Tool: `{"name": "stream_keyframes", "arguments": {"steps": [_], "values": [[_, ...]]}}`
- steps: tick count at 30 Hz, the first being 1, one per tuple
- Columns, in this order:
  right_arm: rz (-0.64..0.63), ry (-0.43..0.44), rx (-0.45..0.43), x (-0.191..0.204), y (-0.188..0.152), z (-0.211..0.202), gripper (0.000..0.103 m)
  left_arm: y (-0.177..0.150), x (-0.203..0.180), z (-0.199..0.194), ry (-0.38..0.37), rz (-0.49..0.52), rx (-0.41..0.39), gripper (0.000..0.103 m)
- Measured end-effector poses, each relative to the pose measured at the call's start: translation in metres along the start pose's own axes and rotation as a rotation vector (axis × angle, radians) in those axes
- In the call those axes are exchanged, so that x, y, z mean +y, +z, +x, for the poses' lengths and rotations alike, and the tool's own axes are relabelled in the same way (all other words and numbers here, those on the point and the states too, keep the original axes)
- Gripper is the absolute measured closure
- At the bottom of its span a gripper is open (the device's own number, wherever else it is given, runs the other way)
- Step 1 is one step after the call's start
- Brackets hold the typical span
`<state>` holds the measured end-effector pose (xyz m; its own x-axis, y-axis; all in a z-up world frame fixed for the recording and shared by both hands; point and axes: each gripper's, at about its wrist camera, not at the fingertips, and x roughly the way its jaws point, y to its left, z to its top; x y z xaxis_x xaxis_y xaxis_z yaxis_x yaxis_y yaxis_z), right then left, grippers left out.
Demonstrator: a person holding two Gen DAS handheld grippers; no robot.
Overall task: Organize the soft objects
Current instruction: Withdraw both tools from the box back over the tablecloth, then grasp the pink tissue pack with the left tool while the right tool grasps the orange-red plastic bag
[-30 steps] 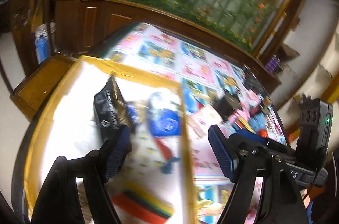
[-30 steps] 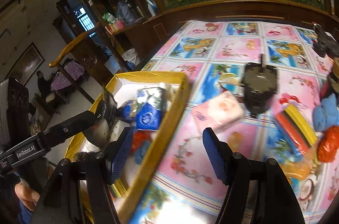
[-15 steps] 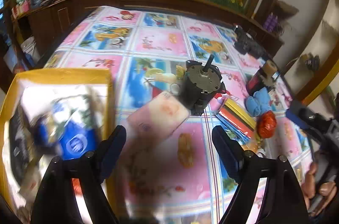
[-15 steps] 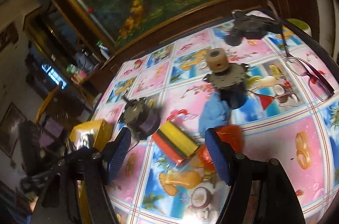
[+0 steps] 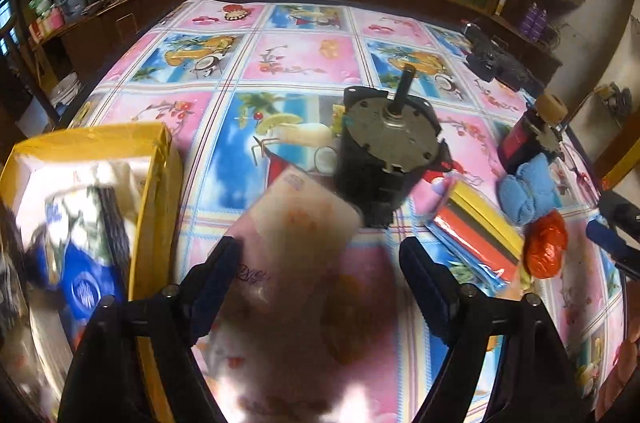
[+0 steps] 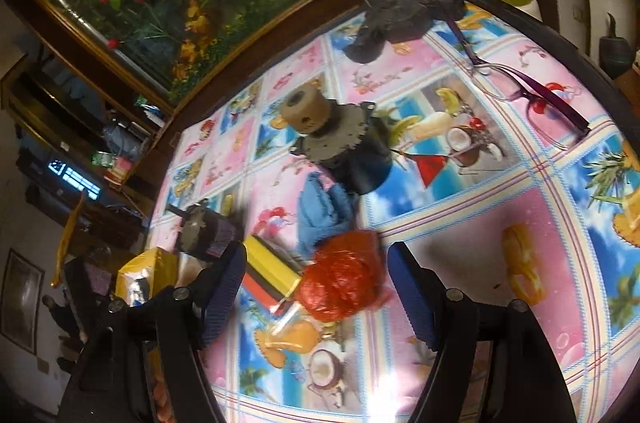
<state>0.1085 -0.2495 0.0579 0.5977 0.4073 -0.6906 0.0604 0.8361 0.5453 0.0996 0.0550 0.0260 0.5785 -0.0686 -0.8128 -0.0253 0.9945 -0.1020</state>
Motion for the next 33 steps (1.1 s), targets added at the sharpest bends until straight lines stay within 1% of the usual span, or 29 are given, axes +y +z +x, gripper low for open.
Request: {"name": "stream_keyframes", "arguments": {"steps": [3, 5, 7, 8, 10, 12, 14, 15, 16, 17, 18, 19, 20, 21, 22, 23, 24, 27, 30, 31, 32, 33], "values": [[0.000, -0.040, 0.014, -0.005, -0.001, 0.004, 0.026, -0.012, -0.009, -0.007, 0.015, -0.019, -0.042, 0.043], [-0.005, -0.052, 0.036, -0.005, -0.003, 0.011, 0.026, -0.019, -0.014, -0.009, 0.014, -0.018, -0.071, 0.043], [-0.015, -0.060, 0.060, -0.003, -0.006, 0.017, 0.026, -0.019, -0.018, -0.008, 0.038, 0.009, -0.080, 0.043], [-0.023, -0.069, 0.071, -0.001, -0.008, 0.021, 0.026, -0.018, -0.018, -0.007, 0.048, 0.016, -0.084, 0.042], [-0.043, -0.090, 0.080, 0.002, -0.011, 0.025, 0.026, -0.015, -0.014, -0.005, 0.045, 0.007, -0.087, 0.037], [-0.072, -0.109, 0.075, 0.008, -0.015, 0.029, 0.026, -0.012, -0.010, -0.001, 0.035, 0.010, -0.091, 0.029], [-0.111, -0.135, 0.075, 0.014, -0.019, 0.032, 0.027, -0.012, -0.010, 0.002, 0.057, 0.028, -0.100, 0.029], [-0.123, -0.141, 0.077, 0.016, -0.021, 0.035, 0.035, -0.012, -0.011, 0.003, 0.063, 0.033, -0.107, 0.029], [-0.134, -0.147, 0.088, 0.018, -0.023, 0.039, 0.046, -0.013, -0.012, 0.002, 0.069, 0.040, -0.113, 0.029], [-0.149, -0.153, 0.098, 0.020, -0.026, 0.043, 0.050, -0.014, -0.012, 0.002, 0.074, 0.043, -0.117, 0.033], [-0.166, -0.162, 0.098, 0.022, -0.028, 0.045, 0.055, -0.015, -0.012, 0.001, 0.087, 0.046, -0.126, 0.046], [-0.187, -0.177, 0.084, 0.025, -0.030, 0.045, 0.057, -0.015, -0.012, -0.001, 0.098, 0.049, -0.134, 0.055], [-0.205, -0.192, 0.073, 0.028, -0.031, 0.044, 0.058, -0.015, -0.010, -0.002, 0.104, 0.048, -0.141, 0.070], [-0.214, -0.202, 0.062, 0.029, -0.032, 0.042, 0.059, -0.015, -0.007, -0.004, 0.095, 0.036, -0.145, 0.082], [-0.217, -0.209, 0.052, 0.030, -0.033, 0.041, 0.060, -0.015, -0.004, -0.005, 0.080, 0.018, -0.147, 0.086], [-0.216, -0.209, 0.043, 0.030, -0.032, 0.039, 0.060, -0.015, 0.000, -0.006, 0.070, 0.005, -0.148, 0.093], [-0.212, -0.208, 0.030, 0.029, -0.032, 0.036, 0.060, -0.015, 0.002, -0.007, 0.066, -0.003, -0.148, 0.096], [-0.205, -0.208, -0.005, 0.029, -0.028, 0.028, 0.060, -0.018, 0.005, -0.012, 0.043, -0.016, -0.160, 0.096], [-0.204, -0.200, -0.007, 0.030, -0.027, 0.026, 0.060, -0.019, 0.000, -0.012, 0.082, 0.010, -0.168, 0.096], [-0.202, -0.194, -0.003, 0.030, -0.027, 0.027, 0.060, -0.019, -0.001, -0.011, 0.082, 0.008, -0.168, 0.096], [-0.198, -0.189, 0.001, 0.030, -0.027, 0.027, 0.060, -0.019, 0.000, -0.011, 0.084, 0.008, -0.169, 0.092], [-0.195, -0.186, 0.002, 0.030, -0.027, 0.027, 0.060, -0.018, -0.001, -0.011, 0.093, 0.016, -0.167, 0.074]]}}
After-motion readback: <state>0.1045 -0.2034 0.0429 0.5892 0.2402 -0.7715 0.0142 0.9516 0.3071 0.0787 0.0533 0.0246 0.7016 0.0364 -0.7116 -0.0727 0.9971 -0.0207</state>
